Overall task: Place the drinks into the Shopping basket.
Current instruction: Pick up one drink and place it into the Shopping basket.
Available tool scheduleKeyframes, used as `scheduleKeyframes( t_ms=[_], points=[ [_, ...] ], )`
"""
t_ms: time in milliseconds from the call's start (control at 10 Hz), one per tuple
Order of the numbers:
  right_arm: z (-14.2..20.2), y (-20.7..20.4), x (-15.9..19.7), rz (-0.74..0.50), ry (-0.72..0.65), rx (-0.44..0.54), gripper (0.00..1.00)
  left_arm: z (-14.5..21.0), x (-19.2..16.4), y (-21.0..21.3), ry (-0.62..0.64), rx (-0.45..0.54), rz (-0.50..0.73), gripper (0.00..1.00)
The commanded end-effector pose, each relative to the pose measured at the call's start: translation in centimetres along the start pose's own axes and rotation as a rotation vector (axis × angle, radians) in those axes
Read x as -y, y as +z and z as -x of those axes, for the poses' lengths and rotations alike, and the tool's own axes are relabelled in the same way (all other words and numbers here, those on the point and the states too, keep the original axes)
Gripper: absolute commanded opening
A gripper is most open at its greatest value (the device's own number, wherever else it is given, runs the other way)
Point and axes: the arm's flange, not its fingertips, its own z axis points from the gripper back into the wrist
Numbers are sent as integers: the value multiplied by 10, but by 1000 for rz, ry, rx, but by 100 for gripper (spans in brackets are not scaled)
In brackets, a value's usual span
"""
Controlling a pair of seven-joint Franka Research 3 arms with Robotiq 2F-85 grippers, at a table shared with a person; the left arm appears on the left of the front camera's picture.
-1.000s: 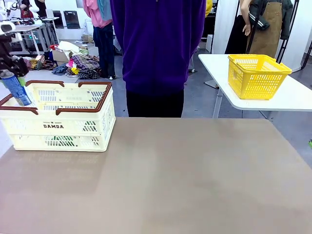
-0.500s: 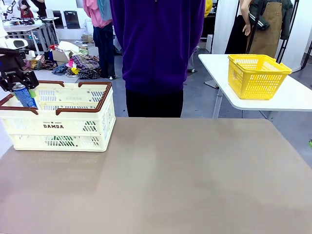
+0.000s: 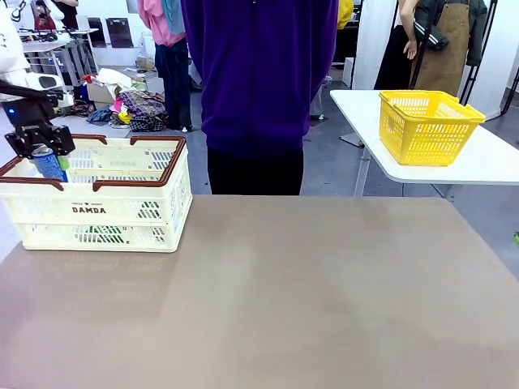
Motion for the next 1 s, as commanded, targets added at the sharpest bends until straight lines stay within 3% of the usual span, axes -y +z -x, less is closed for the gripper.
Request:
scheduleKeyframes(
  t_ms=[0,200,900],
  points=[
    [-3,0,-3,-16,16,5,100,-10,4,-1,47,0,-91,0],
    [-3,0,-3,-16,16,5,100,-13,9,-13,85,-15,-139,0],
    [-3,0,-3,-16,16,5,100,-24,13,-42,150,-52,-129,0]
  ],
)
